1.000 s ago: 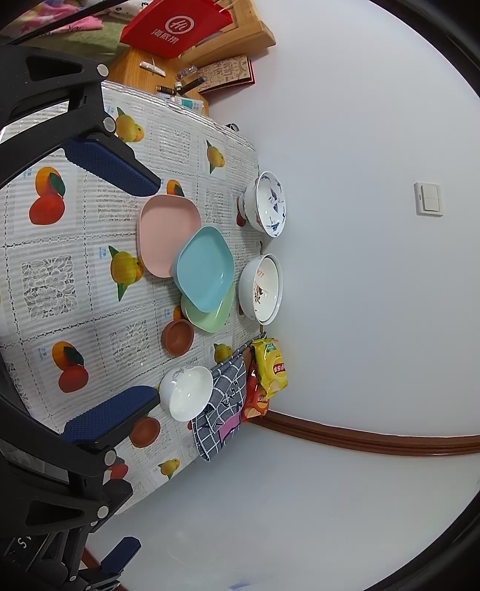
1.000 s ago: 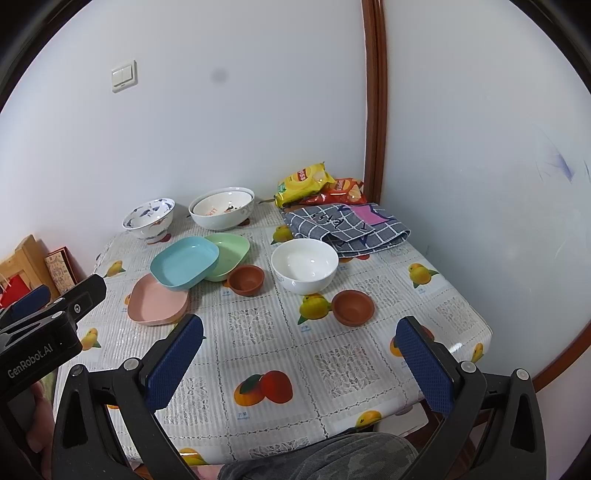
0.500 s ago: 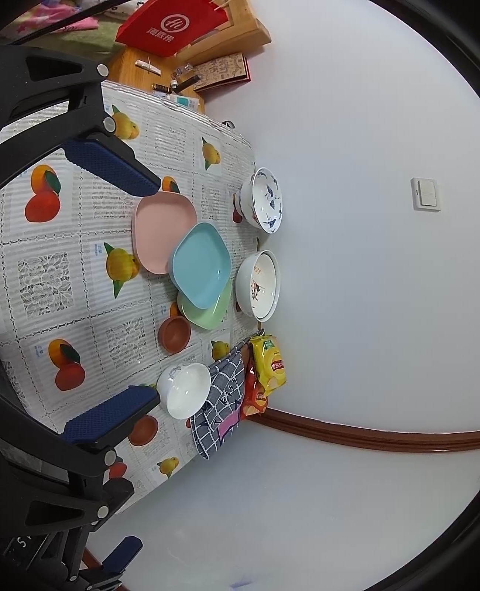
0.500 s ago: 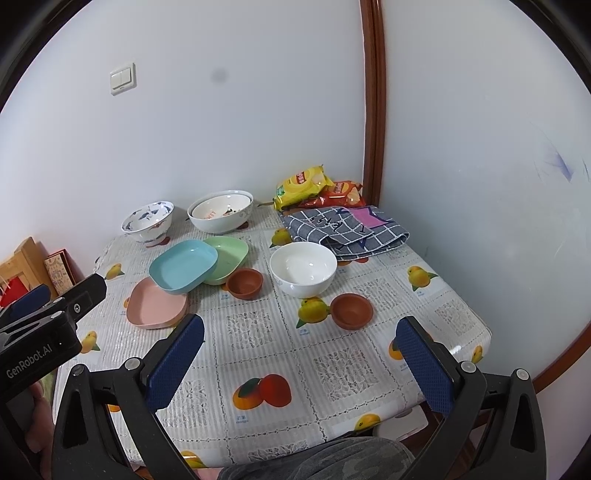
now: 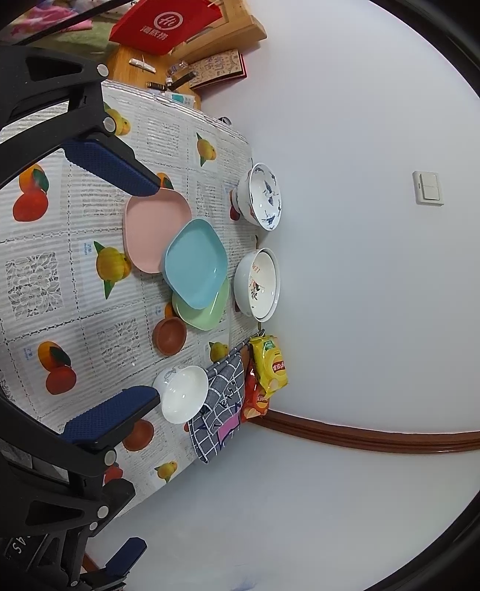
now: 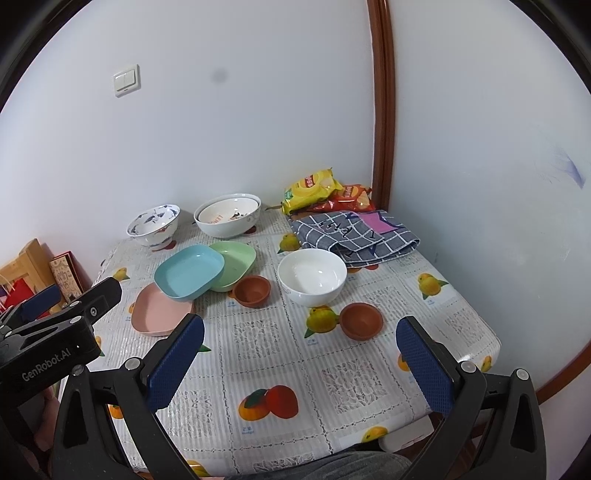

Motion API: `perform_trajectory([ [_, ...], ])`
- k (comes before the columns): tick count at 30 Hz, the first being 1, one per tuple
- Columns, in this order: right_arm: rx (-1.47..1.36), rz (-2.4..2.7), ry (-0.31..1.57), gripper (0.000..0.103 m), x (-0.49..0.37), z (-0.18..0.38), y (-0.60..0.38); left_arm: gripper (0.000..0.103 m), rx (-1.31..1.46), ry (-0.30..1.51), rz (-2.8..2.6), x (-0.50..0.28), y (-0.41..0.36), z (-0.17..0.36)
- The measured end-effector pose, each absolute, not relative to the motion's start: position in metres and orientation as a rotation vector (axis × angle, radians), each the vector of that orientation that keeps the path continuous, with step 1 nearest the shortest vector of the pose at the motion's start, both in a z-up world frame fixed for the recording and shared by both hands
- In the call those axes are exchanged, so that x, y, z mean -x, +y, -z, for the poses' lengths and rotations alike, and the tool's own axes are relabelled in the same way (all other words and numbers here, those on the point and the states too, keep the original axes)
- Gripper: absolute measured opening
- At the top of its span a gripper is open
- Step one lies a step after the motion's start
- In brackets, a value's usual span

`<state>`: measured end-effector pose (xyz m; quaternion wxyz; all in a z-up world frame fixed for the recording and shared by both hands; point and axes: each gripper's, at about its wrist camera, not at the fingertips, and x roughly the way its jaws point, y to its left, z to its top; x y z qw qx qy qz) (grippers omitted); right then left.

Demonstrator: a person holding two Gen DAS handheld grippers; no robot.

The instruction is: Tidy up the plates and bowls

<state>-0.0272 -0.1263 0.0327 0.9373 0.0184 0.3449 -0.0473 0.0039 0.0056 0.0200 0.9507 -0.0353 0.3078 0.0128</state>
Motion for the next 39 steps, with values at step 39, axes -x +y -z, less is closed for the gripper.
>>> perform_trajectory([
  [39,-0.227,-0.190,0.791,0.077,-0.202,0.025,-0.092,0.092,0.031,0.796,-0.086,-0.192,0.068,0.042],
])
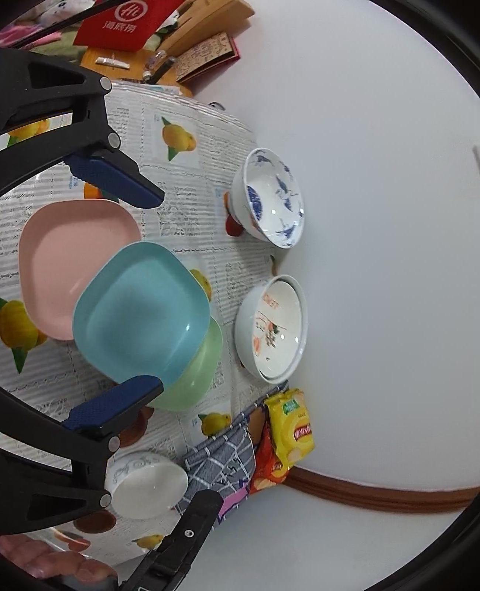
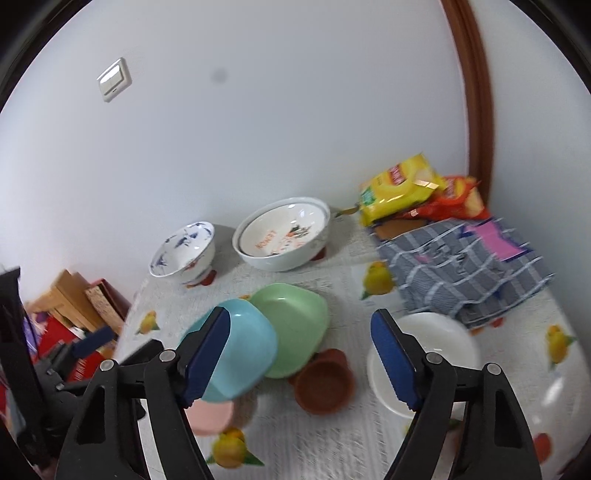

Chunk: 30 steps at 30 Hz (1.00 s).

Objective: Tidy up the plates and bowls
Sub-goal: 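Close the right tool on the light-blue plate rim while the left tool grips it too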

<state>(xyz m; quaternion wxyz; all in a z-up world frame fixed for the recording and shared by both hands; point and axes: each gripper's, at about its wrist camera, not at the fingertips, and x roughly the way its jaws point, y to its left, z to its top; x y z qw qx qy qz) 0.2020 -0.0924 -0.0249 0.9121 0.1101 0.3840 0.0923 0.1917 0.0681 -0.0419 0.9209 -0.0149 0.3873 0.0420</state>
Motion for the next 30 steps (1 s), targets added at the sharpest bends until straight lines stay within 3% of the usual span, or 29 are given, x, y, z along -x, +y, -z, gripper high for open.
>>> perform_trajectory([
  [12,-0.045,-0.226,0.884,0.060,-0.250,0.103,-0.054,0.089,0.112,0.887,-0.149,-0.222,0.095,0.104],
  [16,-0.053,-0.307,0.894,0.057,-0.257,0.116,-0.047,0.079,0.141,0.901,-0.154,-0.226,0.100,0.116],
  [20,-0.032,-0.329,0.889,0.055,-0.265,0.126,-0.038,0.076,0.170,0.908,-0.159,-0.230,0.103,0.127],
  [27,-0.026,-0.340,0.929,0.042,-0.277,0.146,-0.029,0.071,0.171,0.922,-0.152,-0.228,0.100,0.134],
  [30,-0.009,-0.356,0.934,0.037,-0.277,0.152,-0.025,0.060,0.181,0.930,-0.141,-0.228,0.101,0.136],
])
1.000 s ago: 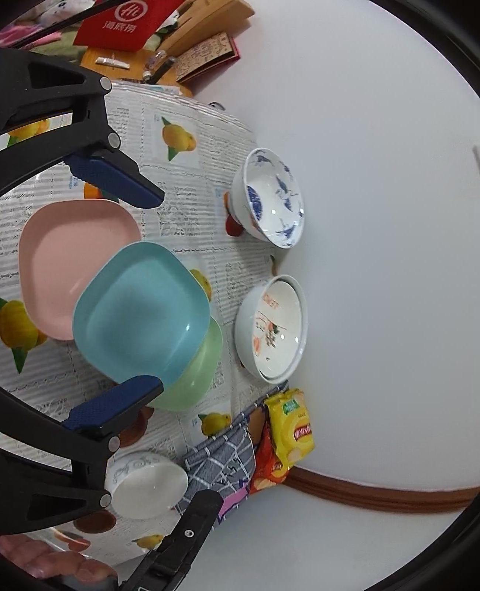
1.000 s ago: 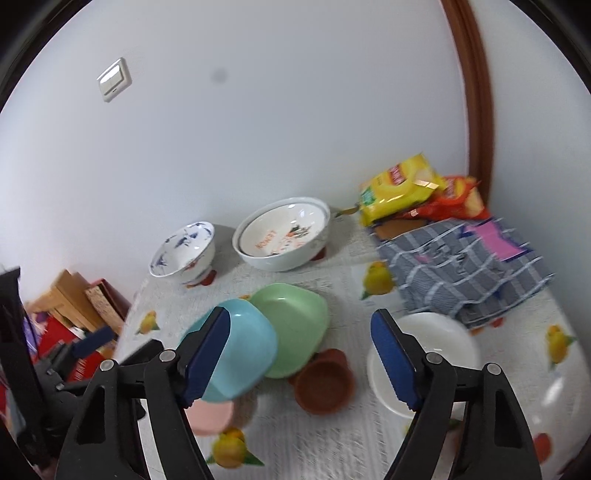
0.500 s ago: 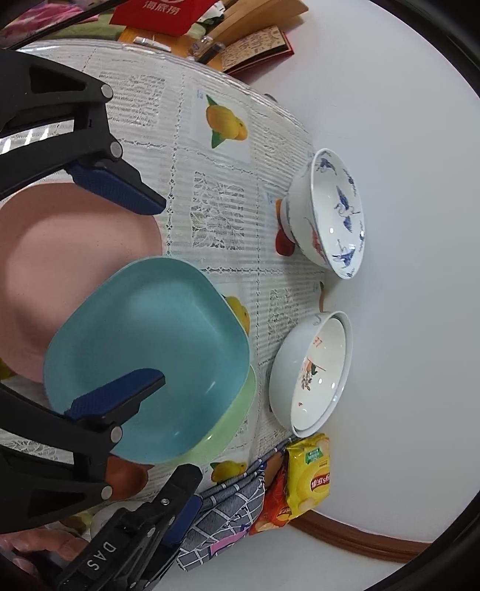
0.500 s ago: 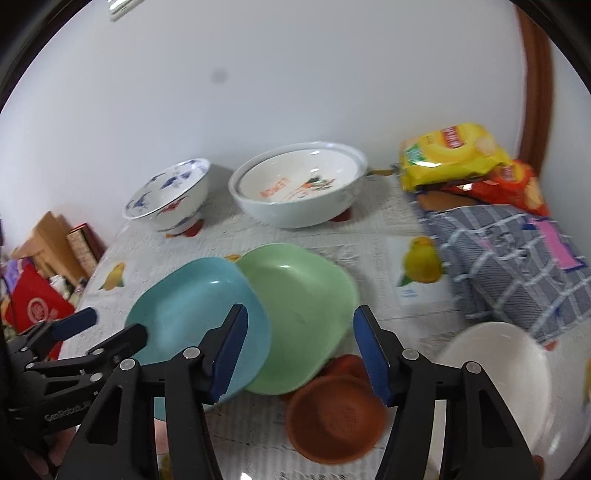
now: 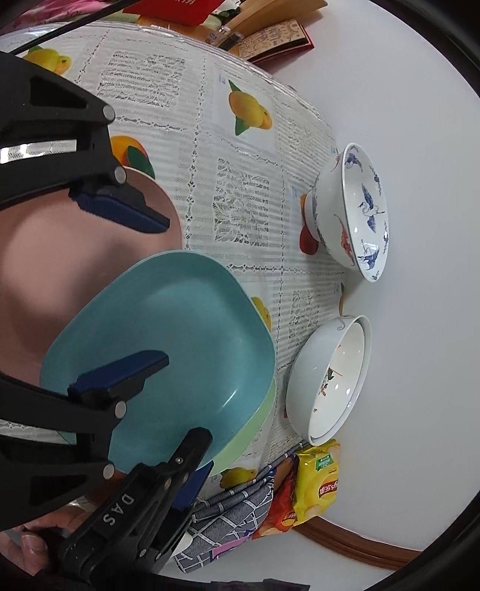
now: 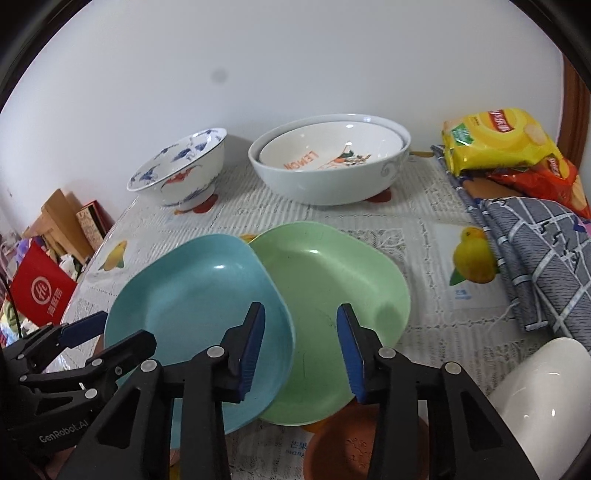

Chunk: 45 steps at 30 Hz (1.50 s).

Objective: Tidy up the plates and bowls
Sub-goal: 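Close the right tool on the light-blue plate rim while the left tool grips it too, then lift the light-blue plate off the stack with both tools and carry it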

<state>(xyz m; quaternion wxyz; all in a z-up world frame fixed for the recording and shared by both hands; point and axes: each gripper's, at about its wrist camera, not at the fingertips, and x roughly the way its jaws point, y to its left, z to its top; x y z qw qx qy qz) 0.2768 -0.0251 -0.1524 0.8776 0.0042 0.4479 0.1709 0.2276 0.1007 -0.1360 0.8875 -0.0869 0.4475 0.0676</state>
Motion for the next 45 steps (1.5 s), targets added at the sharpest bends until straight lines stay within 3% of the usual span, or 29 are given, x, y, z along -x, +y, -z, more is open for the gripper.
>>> perform_trajectory([
  [4,-0.032,-0.388,0.955,0.016,-0.277,0.161,-0.023,0.046,0.178,0.932,-0.133,-0.227,0.100,0.138],
  [8,-0.041,-0.391,0.947,0.014,-0.272,0.162,-0.023,0.027,0.161,0.943,-0.148,-0.229,0.098,0.143],
  [11,-0.070,-0.384,0.944,0.011,-0.271,0.161,-0.028,0.021,0.174,0.934,-0.153,-0.229,0.101,0.143],
  [22,-0.121,-0.385,0.938,0.009,-0.258,0.151,-0.035,0.014,0.173,0.914,-0.174,-0.220,0.103,0.133],
  [45,-0.133,-0.451,0.866,0.008,-0.167,0.080,-0.010,0.014,0.170,0.836,-0.253,-0.110,0.118,0.067],
])
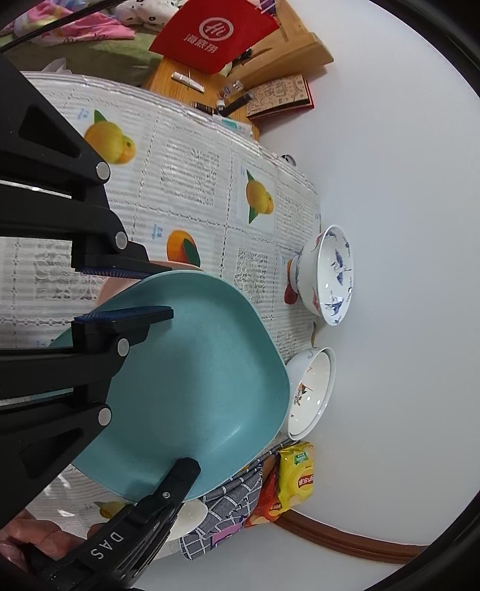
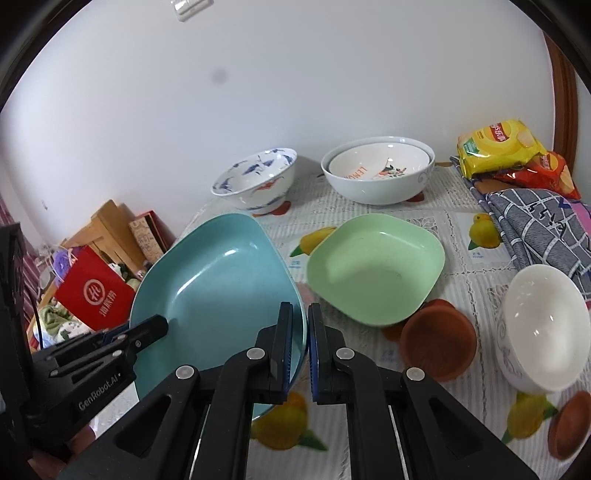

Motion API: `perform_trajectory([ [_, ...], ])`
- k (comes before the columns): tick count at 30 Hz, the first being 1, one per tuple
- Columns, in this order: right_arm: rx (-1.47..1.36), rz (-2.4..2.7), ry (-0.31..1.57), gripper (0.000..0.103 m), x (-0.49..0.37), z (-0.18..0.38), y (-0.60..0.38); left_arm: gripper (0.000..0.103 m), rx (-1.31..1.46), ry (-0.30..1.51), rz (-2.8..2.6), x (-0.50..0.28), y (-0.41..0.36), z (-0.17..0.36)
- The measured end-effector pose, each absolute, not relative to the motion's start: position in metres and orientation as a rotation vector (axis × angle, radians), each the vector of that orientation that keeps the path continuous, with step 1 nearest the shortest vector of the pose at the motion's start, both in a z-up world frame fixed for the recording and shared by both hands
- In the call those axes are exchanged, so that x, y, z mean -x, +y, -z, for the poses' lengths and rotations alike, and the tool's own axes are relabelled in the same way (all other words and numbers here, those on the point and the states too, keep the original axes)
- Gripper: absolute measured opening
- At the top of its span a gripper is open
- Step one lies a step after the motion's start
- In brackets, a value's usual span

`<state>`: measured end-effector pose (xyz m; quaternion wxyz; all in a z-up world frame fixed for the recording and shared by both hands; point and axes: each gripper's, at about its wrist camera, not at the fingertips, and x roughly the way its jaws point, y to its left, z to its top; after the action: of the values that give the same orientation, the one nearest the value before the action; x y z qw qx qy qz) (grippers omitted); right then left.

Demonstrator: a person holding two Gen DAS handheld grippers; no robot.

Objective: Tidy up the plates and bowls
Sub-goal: 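Lift the light-blue plate off the stack with both tools and carry it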

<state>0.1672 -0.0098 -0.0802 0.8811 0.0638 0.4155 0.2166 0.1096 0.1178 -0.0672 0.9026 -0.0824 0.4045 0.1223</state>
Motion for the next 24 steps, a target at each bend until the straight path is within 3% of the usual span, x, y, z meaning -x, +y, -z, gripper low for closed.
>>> perform_trajectory([
  [24,-0.118,-0.464,0.847,0.008,-0.134,0.083,-0.008,0.014,0.183,0.831,-0.262,-0.089,0.121,0.074],
])
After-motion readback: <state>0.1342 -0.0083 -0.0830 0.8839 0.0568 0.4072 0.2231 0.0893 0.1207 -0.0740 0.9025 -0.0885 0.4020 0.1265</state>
